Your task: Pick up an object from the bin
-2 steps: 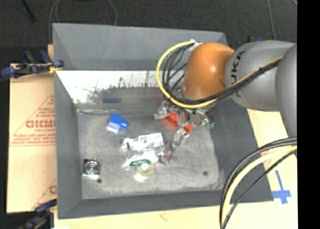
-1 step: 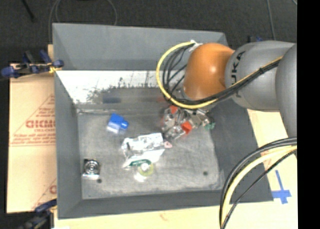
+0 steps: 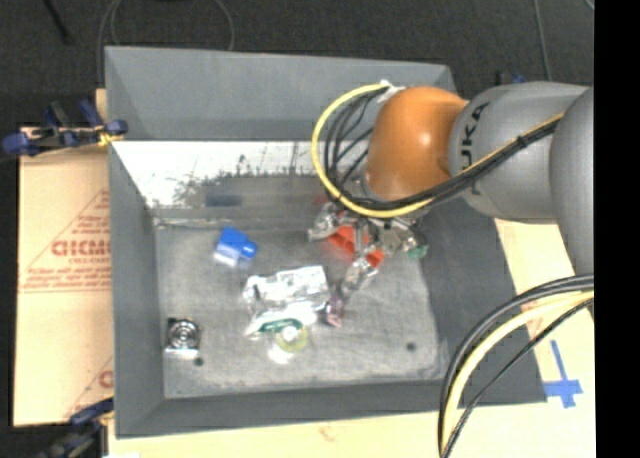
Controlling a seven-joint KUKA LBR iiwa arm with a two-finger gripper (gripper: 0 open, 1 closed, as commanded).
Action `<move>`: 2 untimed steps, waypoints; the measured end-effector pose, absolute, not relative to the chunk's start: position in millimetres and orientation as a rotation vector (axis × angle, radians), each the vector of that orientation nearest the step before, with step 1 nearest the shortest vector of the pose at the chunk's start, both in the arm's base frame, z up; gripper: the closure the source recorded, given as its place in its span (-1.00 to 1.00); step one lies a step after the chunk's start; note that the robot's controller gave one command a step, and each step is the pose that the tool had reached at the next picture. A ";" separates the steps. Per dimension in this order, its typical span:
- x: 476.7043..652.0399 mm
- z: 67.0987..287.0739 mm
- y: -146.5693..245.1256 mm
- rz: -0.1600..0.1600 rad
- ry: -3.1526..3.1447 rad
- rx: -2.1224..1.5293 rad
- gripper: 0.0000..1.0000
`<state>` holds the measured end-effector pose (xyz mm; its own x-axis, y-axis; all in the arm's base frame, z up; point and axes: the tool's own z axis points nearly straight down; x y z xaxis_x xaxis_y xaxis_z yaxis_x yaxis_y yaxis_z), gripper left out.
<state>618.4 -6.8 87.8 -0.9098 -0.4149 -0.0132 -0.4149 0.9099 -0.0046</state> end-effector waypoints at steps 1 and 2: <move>617.2 88.8 -7.3 -0.001 3.066 -0.665 1.00; 618.1 87.5 -6.4 -0.001 3.058 -0.663 -1.00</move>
Offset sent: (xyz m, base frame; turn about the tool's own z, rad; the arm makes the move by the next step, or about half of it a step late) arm 0.0000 0.0000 0.0000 0.0000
